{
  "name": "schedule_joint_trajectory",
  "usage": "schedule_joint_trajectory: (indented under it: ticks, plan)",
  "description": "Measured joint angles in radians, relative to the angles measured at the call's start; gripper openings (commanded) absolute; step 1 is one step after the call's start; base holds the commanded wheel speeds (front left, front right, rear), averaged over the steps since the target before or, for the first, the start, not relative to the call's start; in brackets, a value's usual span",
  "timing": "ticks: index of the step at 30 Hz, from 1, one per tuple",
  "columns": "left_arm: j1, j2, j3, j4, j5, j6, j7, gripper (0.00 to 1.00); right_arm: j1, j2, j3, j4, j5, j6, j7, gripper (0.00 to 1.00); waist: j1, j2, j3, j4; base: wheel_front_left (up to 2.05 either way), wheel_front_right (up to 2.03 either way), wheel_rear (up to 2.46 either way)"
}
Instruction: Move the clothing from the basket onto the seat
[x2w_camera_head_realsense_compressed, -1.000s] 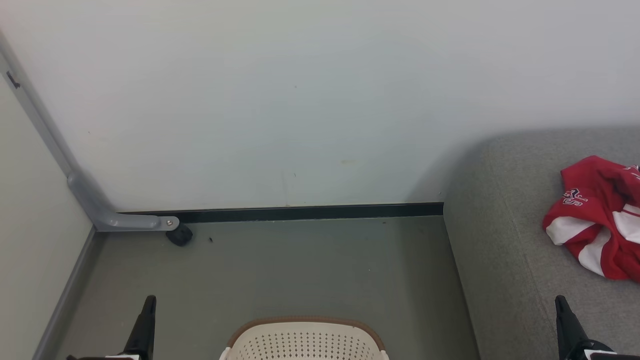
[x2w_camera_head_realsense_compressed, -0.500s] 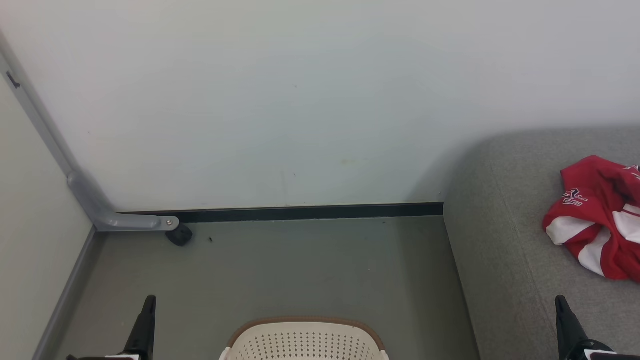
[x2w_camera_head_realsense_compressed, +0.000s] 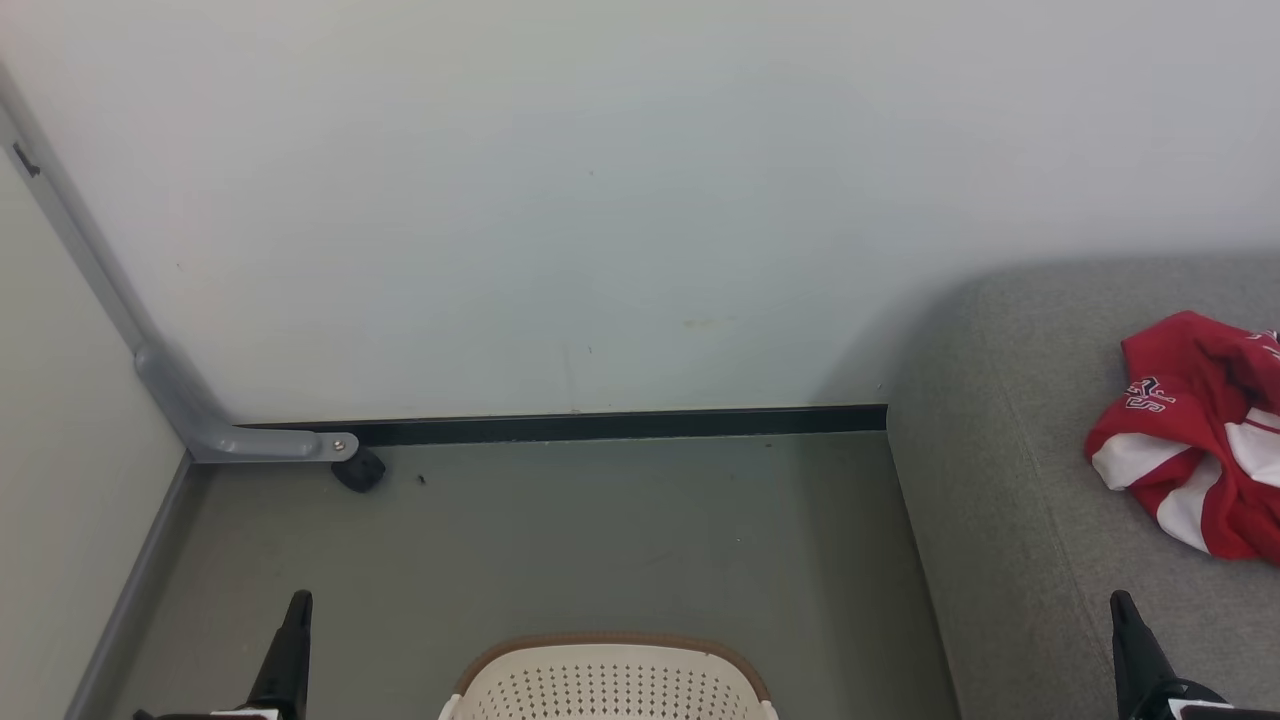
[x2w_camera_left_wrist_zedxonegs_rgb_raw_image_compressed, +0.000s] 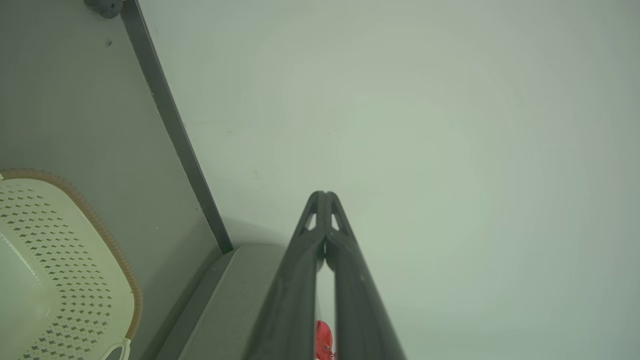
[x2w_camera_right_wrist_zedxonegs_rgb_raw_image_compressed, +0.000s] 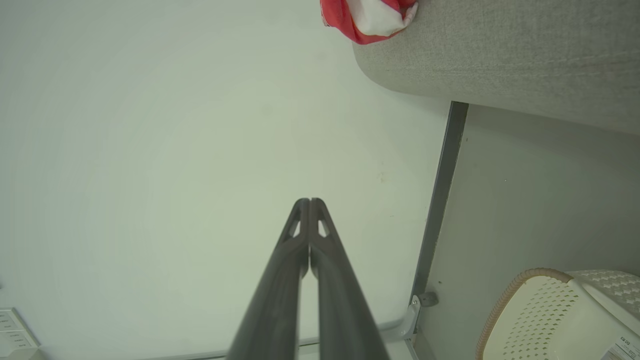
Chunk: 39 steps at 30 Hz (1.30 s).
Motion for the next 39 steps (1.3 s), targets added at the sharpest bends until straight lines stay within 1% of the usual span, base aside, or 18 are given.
schedule_joint_trajectory:
  ticks: [39]
  plan:
    - [0.0, 0.0, 0.0, -0.002, 0.0, 0.0, 0.0, 0.0, 0.0, 0.0, 0.0, -0.001, 0.0, 0.0, 0.0, 0.0, 0.0, 0.0, 0.0, 0.0, 0.0, 0.0, 0.0]
